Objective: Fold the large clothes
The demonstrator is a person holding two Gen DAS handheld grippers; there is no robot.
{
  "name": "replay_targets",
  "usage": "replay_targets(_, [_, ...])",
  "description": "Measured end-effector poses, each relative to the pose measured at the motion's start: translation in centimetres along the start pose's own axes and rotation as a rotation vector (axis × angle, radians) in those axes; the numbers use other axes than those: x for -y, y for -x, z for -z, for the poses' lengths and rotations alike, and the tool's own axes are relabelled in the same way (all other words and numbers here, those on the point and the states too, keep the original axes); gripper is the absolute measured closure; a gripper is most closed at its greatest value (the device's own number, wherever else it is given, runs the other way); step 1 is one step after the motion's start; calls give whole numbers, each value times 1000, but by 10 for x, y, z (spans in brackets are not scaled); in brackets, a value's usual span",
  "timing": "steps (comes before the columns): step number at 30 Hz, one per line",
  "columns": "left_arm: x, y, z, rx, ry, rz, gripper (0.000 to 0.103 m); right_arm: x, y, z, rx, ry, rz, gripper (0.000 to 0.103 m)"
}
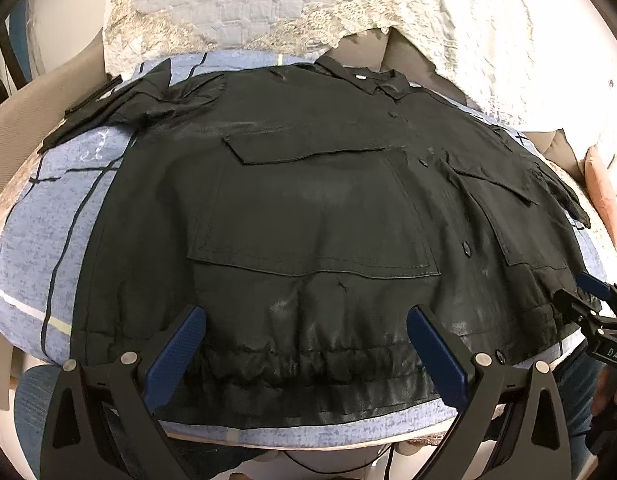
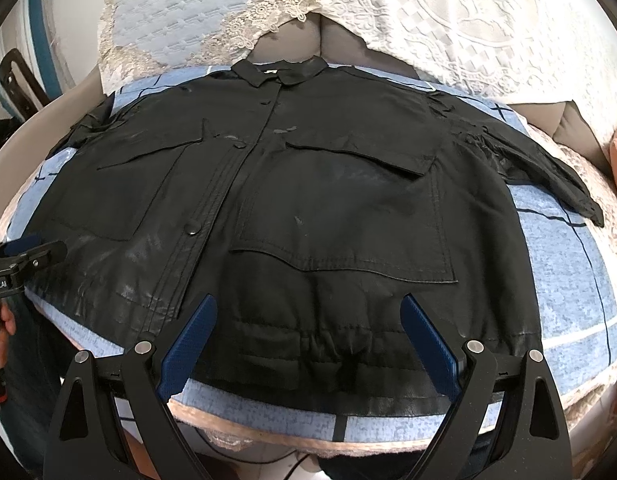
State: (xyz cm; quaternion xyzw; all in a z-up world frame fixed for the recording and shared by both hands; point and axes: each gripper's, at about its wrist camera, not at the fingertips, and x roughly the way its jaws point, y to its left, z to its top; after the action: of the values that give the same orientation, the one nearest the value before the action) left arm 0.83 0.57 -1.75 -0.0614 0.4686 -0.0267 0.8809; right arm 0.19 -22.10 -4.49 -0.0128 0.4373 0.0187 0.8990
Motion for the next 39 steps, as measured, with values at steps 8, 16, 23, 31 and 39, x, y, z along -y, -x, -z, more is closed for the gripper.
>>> replay_targets(8, [-14,-5,-15,5,49,48,3,-1,-15,-11,-32,-25,-64,10])
replay_targets(16, [-68,-6,-57,67,102,-22,3,-26,-36,-37,-63,21,-132,10])
replay_targets(23, [-152,-2,-103,156,184,-160,3,-47,-46,-64,-47,74,-132,10])
replay_targets(31, [-275,-24,-149,197,405,-249,3,-64,-62,-75,-58,112,-128,10])
replay_targets(39, [-349,-77,-165,139,585,-298,11,-66,-82,-73,-110,112,-110,10])
